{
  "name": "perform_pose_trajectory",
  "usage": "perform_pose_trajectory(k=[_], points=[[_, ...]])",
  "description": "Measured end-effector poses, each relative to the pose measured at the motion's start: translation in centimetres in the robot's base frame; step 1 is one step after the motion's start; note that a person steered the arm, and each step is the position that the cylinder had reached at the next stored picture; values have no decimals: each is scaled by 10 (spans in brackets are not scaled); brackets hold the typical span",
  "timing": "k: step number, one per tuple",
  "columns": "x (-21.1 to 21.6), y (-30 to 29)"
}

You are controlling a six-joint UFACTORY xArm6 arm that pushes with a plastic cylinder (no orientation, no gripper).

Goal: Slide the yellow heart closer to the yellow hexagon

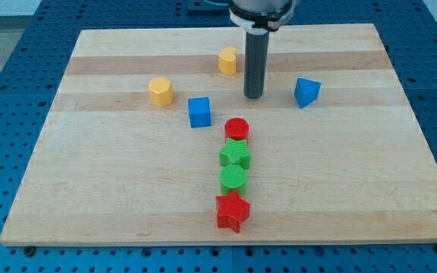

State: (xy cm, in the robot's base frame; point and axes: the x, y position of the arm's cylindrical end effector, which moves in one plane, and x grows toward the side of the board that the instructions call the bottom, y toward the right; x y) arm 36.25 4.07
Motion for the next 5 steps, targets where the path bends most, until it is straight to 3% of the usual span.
perform_pose_trajectory(k=[2, 5], points=[[-73, -10], [-75, -21]])
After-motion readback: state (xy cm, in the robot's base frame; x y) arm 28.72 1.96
